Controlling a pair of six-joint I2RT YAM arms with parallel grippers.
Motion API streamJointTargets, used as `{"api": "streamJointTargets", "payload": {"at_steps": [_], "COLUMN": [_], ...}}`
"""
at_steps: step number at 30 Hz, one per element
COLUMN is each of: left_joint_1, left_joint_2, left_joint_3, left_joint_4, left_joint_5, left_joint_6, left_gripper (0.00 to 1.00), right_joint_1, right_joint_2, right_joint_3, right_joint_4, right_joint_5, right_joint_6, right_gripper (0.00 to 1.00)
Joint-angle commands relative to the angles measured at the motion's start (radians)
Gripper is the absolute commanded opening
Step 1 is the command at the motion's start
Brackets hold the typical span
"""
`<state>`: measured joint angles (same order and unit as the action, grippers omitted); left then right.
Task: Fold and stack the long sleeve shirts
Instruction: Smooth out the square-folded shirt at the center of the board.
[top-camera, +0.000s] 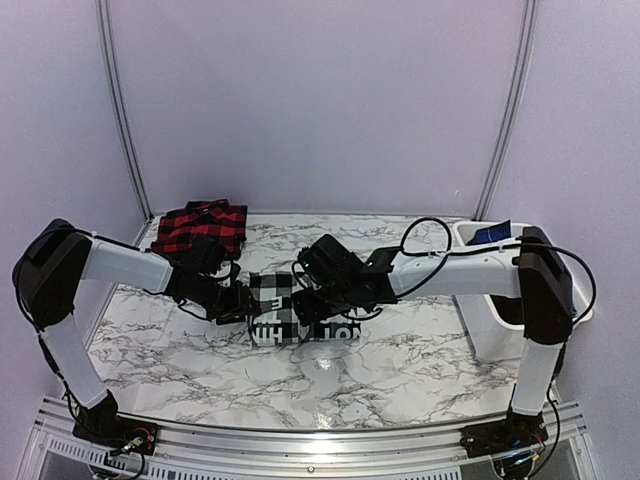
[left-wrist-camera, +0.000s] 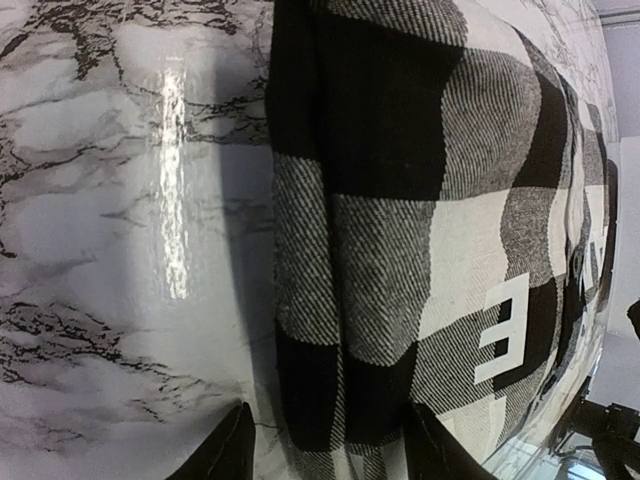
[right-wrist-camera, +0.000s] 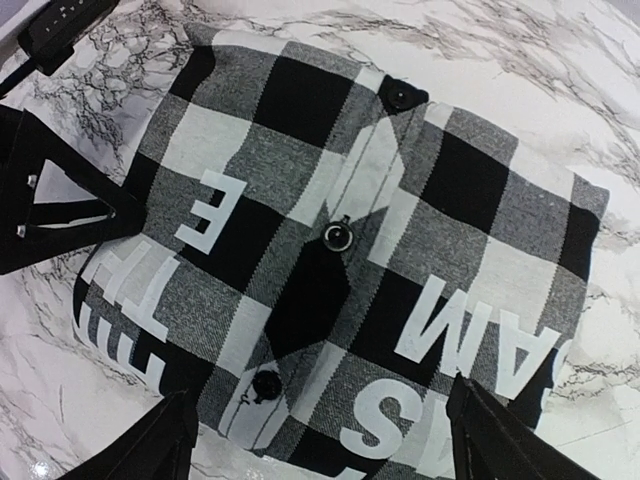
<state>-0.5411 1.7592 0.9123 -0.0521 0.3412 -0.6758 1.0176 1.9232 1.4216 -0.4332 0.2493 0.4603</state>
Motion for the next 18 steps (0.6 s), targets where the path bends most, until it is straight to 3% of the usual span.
{"api": "streamJointTargets", "payload": {"at_steps": [1, 7, 18], "left_joint_1": [-0.004, -0.031, -0.051], "left_joint_2": [0.021, 0.07, 0.06], "left_joint_3": [0.034, 0.057, 0.059], "left_joint_4": [-0.062, -0.092, -0.081], "left_joint_5": [-0.003, -0.032, -0.056], "left_joint_6": [0.032, 0.02, -0.044], "left_gripper": [0.53, 0.49, 0.21], "right_joint_1": [-0.032, -0.094, -0.167], "right_joint_2": [-0.075, -0.146, -0.19], "right_joint_3": [-0.063, -0.168, -0.299], "right_joint_4": [0.032, 0.085, 0.175], "right_joint_5": [0.004, -0.026, -0.088], "right_joint_6": [0.016, 0.038, 0.067], "right_gripper": [0.82, 0.82, 0.75]}}
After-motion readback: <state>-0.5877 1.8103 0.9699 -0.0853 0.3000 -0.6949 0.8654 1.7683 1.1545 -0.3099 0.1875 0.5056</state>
